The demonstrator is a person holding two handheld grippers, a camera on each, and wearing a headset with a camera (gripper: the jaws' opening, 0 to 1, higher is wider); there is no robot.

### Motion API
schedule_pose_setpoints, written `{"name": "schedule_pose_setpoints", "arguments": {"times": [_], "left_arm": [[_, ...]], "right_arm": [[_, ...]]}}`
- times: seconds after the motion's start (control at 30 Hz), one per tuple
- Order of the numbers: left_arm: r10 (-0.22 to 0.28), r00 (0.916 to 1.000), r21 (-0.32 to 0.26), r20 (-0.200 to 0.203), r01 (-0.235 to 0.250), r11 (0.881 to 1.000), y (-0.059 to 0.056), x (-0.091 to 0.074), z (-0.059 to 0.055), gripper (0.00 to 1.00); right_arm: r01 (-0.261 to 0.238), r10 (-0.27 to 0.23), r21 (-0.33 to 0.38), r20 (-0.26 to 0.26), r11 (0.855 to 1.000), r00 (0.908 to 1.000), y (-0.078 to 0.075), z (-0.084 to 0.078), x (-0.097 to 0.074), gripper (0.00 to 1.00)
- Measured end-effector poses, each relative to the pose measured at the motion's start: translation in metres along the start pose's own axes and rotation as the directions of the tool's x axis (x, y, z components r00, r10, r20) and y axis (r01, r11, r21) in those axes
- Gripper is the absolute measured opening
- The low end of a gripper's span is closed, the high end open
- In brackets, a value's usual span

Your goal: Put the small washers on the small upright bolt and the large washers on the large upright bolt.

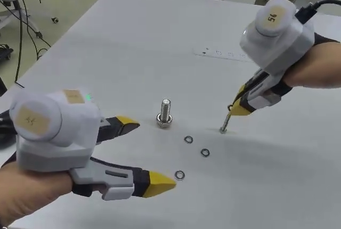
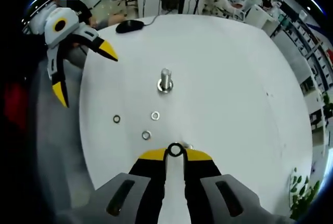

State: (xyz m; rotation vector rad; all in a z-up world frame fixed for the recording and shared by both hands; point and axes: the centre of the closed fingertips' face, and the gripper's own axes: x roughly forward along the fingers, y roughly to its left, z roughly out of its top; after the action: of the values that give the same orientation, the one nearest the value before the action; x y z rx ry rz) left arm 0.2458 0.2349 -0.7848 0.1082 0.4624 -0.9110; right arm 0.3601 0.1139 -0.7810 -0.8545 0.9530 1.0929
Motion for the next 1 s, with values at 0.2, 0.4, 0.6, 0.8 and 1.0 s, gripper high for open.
{"name": "schedule_pose_setpoints", "arguments": {"times": [0.2, 0.4, 0.6, 0.8, 1.0], "left_arm": [[-0.002, 1.0000, 0.006, -0.006, 0.002, 1.000, -0.001, 0.001, 0.001, 0.78], [-0.005, 1.0000, 0.010, -0.004, 0.005, 1.000, -0.002, 0.001, 0.005, 0.78], [-0.013, 0.9999, 0.014, 0.007, 0.013, 1.000, -0.005, 0.002, 0.013, 0.78], [-0.021, 0.9997, 0.016, 0.013, 0.021, 1.000, -0.006, 0.004, 0.016, 0.78], [-0.033, 0.9992, 0.016, 0.023, 0.033, 0.999, -0.007, 0.005, 0.020, 0.78]], "right_arm": [[0.002, -0.002, 0.009, -0.015, 1.000, 0.9999, -0.009, -0.007, 0.003, 0.13], [-0.008, 0.009, 0.013, -0.031, 1.000, 0.9995, -0.015, -0.011, 0.011, 0.13], [-0.024, 0.024, 0.019, -0.037, 1.000, 0.9990, -0.019, -0.011, 0.020, 0.13], [-0.036, 0.037, 0.016, -0.053, 0.999, 0.9979, -0.016, -0.012, 0.025, 0.13], [-0.046, 0.046, 0.013, -0.064, 0.999, 0.9969, -0.017, -0.013, 0.031, 0.13]]}}
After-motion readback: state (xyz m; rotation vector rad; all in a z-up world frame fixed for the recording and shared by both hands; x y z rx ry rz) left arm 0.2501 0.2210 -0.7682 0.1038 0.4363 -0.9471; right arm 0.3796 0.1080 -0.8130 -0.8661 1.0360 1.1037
